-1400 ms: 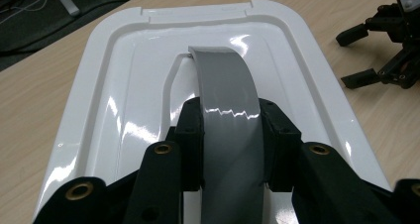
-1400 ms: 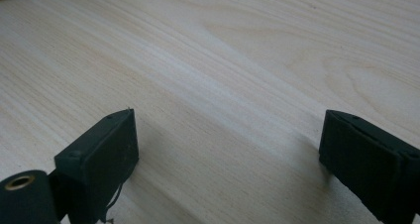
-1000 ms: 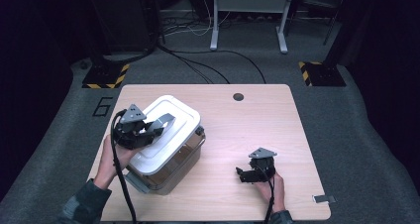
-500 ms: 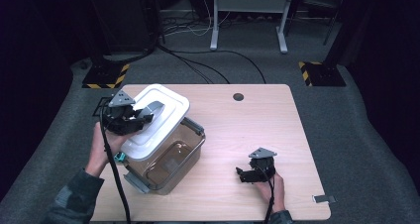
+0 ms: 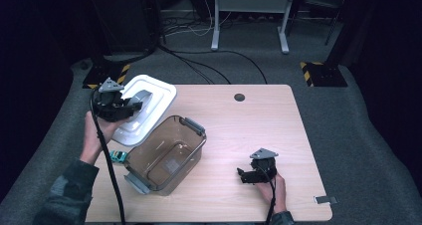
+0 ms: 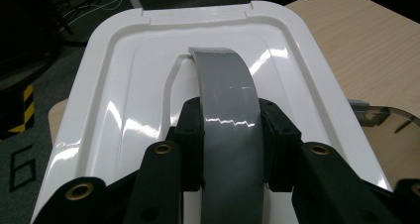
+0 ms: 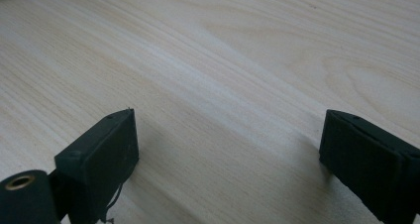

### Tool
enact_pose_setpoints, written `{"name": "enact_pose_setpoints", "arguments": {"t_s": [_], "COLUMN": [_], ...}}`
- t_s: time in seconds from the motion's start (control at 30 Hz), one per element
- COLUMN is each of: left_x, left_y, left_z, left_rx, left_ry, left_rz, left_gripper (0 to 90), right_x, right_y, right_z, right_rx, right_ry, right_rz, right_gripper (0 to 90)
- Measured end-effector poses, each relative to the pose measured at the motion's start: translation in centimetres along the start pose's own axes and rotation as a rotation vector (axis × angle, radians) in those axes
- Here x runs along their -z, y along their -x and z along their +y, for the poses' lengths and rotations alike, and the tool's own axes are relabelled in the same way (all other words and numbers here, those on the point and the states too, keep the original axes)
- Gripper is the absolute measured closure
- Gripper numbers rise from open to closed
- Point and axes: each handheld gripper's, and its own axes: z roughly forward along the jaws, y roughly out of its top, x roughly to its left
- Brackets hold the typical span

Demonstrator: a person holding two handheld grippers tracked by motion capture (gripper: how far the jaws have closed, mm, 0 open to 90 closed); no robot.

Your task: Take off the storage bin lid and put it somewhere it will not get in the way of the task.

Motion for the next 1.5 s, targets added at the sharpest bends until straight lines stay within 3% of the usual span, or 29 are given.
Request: {"name": "enact_pose_setpoints", "arguments": {"t_s": [0.5,1.07,1.5], "left_x": [-2.5,-5.2,-7.6], "left_y": [-3.5,-6.3,-8.2], "left_z": [-0.4,-1.1,-2.4], "left_rx": [0.087,0.133,0.177], "left_ry": [-0.016,-0.031,-0.041], "left_rz": [0.080,0.161,0.189], "left_gripper": [66.6,66.6,66.7], "right_x": [0.0,0.0,0.0], "right_y": [0.0,0.0,0.0], "right_z": [0.0,0.0,0.0], "right_rx": [-0.001,-0.001,-0.002], "right_ry": [0.001,0.001,0.001], "right_rz": [0.000,0.000,-0.001], "right_gripper": [7.4,7.4,7.4]}}
